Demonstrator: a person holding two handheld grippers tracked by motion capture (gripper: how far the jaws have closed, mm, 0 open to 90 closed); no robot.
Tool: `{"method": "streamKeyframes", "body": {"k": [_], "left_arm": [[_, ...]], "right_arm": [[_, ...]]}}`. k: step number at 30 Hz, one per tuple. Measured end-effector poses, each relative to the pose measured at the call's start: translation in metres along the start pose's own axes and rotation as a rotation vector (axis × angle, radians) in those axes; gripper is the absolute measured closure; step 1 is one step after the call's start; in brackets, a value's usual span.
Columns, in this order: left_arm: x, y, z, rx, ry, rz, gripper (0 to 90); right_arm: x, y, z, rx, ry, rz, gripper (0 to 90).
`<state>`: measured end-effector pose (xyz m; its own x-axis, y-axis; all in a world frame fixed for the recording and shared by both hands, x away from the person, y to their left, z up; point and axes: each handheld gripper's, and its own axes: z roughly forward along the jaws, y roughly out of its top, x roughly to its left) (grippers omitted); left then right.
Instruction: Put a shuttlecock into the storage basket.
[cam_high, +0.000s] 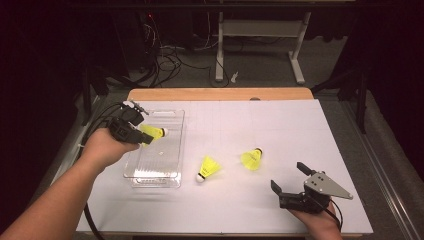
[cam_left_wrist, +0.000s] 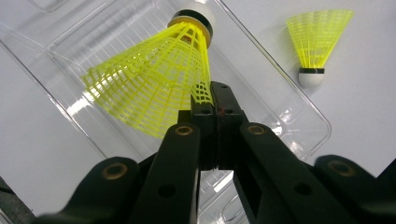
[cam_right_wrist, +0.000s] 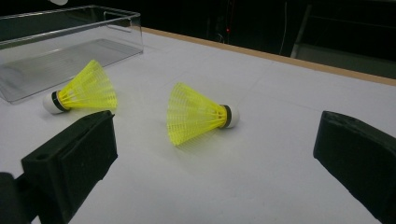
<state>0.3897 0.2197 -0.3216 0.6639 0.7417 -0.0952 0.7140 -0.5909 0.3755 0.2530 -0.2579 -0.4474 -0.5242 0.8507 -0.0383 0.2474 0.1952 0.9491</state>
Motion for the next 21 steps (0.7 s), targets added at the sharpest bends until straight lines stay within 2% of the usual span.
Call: {"method": "streamKeyframes", "body": {"k": [10,21], "left_arm": [[0.002,0.011,0.005,0.004,0.026,-0.023,89.4],[-0.001,0.026,0.014,0.027,0.050,-0.019,89.4]], "right_arm": [[0.000,0.000,0.000,-0.002,0.002,-0.004,0.0],[0.000,0.001,-0.002,-0.006,0.003,0.001,0.0]]}}
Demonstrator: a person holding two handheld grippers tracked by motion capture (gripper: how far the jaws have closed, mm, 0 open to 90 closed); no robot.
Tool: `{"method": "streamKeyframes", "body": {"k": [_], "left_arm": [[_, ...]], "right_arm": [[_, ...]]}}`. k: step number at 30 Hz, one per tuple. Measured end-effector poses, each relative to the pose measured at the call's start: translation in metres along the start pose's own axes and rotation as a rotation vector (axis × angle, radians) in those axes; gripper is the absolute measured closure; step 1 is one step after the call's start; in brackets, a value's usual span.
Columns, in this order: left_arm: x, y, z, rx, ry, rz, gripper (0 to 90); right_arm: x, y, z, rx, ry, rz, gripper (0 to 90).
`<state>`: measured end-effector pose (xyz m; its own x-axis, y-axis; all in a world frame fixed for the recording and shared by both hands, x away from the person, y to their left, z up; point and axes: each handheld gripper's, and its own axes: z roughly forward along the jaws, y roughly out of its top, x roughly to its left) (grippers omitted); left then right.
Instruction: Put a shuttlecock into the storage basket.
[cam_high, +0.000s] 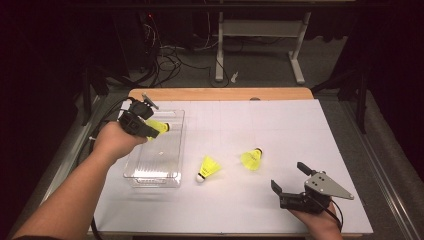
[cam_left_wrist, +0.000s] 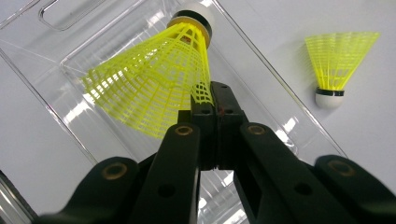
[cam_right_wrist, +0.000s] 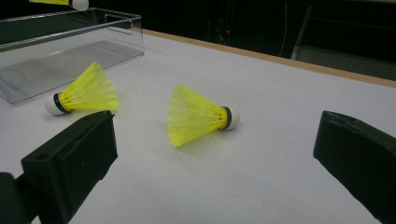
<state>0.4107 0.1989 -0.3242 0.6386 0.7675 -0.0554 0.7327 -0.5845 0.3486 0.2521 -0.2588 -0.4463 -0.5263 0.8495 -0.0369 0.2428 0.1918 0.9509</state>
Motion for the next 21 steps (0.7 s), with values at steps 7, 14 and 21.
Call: {"method": "streamKeyframes", "body": {"k": [7,14,21], "left_arm": [[0.001,0.005,0.006,0.021,0.014,-0.003,89.4],[0.002,0.009,0.011,0.026,0.019,-0.019,89.4],[0.002,0.014,0.021,0.041,0.027,-0.024,89.4]], "right_arm": [[0.000,0.000,0.000,-0.003,0.002,0.004,0.0],[0.000,0.000,0.000,-0.002,0.002,0.004,0.0],[0.001,0.001,0.000,-0.005,0.004,-0.002,0.0]]}}
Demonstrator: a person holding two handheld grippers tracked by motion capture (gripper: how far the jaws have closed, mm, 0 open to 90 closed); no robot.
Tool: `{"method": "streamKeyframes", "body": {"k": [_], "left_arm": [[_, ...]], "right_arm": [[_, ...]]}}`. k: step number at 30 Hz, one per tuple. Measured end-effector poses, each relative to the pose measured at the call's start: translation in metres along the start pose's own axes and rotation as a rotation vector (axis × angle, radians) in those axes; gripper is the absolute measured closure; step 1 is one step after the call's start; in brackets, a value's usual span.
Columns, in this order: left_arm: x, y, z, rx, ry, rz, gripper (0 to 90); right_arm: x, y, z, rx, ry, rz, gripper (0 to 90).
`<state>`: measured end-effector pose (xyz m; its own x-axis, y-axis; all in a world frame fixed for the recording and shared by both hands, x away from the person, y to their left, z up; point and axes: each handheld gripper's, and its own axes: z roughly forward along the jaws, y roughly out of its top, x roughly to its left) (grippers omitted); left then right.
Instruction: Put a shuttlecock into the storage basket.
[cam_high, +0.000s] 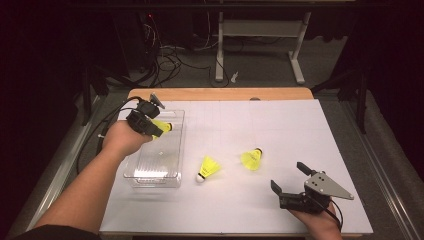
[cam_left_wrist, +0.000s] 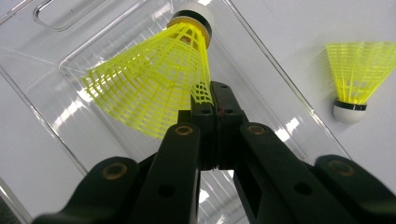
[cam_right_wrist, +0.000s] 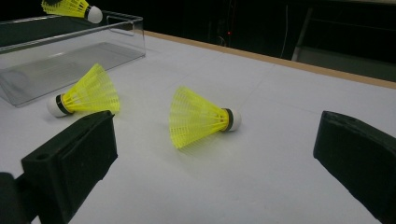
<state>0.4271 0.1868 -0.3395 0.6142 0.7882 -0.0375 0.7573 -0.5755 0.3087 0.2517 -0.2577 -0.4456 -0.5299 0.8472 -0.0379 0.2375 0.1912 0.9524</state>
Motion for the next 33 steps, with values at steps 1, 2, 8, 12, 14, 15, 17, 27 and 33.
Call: {"method": "streamKeyframes", "body": {"k": [1,2,8,12,14,15,17,27,33], "left_arm": [[-0.001,0.001,0.001,0.001,-0.005,-0.001,89.4],[-0.002,0.002,0.002,-0.003,-0.010,0.007,89.4],[-0.006,0.005,0.007,0.002,0.007,-0.003,89.4],[-0.007,0.006,0.012,0.012,0.004,-0.007,89.4],[-0.008,0.006,0.015,0.012,-0.002,-0.011,89.4],[-0.008,0.006,0.017,0.014,-0.008,-0.006,89.4],[-0.009,0.006,0.020,0.020,-0.008,0.000,89.4],[-0.006,0.006,0.028,0.025,-0.002,-0.020,89.4],[-0.004,0.009,0.037,0.019,-0.004,-0.028,89.4]], "right_arm": [[0.000,0.000,0.000,0.001,-0.001,0.000,0.0],[0.000,0.000,0.000,0.000,-0.001,0.001,0.0],[0.000,0.000,-0.001,-0.002,0.002,0.002,0.0],[0.000,0.000,-0.001,-0.006,0.002,0.005,0.0],[0.000,0.000,-0.001,-0.006,0.002,0.003,0.0],[0.000,0.000,-0.001,-0.004,0.002,0.002,0.0],[-0.001,0.000,-0.001,-0.004,0.002,0.002,0.0],[-0.001,-0.001,0.001,0.005,0.007,0.004,0.0],[-0.001,-0.002,0.001,0.006,0.005,0.006,0.0]]}}
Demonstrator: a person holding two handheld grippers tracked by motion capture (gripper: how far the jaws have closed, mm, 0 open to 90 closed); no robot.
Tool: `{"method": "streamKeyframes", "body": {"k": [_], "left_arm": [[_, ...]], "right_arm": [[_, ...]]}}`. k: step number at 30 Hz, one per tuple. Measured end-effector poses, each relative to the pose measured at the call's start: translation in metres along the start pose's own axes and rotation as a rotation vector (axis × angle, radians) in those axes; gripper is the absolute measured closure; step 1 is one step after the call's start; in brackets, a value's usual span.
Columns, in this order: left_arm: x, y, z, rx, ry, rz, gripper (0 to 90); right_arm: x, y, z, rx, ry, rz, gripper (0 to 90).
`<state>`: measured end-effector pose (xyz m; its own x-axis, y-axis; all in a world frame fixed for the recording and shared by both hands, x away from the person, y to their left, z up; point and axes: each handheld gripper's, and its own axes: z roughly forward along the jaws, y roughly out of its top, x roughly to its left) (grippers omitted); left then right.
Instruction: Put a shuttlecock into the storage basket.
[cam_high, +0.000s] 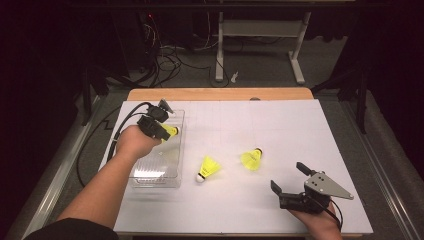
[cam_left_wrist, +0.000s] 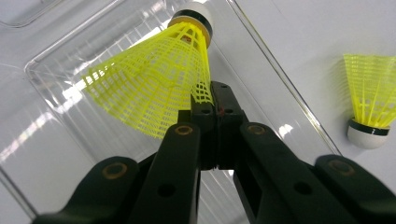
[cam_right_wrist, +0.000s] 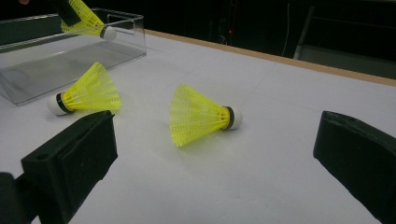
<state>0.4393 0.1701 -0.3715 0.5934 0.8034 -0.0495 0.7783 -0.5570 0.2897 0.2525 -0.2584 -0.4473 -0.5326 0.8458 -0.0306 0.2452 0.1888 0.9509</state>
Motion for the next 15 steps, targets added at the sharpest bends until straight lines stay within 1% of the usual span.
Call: {"method": "streamKeyframes", "body": {"k": [2,3,8,10,11,13,15], "left_arm": [[-0.001,0.001,0.003,0.006,0.001,0.004,89.3],[-0.001,0.002,0.005,0.012,-0.003,-0.006,89.4],[-0.001,0.005,0.011,0.018,0.005,-0.010,89.3],[0.000,0.006,0.013,0.014,0.012,-0.019,89.3],[0.001,0.007,0.014,0.008,0.007,-0.024,89.4],[0.002,0.008,0.016,0.004,0.008,-0.019,89.3],[0.004,0.009,0.018,-0.002,0.004,-0.030,89.4]], "right_arm": [[0.000,0.000,0.000,-0.001,0.000,0.000,0.0],[0.000,0.000,0.000,-0.001,0.000,0.000,0.0],[-0.001,0.000,0.001,0.001,0.002,-0.003,0.0],[-0.001,-0.001,0.001,0.002,0.003,-0.003,0.0],[-0.001,-0.001,0.001,0.003,0.004,-0.004,0.0],[-0.001,-0.001,0.001,0.002,0.004,-0.004,0.0],[-0.001,-0.001,0.001,0.003,0.004,-0.004,0.0]]}}
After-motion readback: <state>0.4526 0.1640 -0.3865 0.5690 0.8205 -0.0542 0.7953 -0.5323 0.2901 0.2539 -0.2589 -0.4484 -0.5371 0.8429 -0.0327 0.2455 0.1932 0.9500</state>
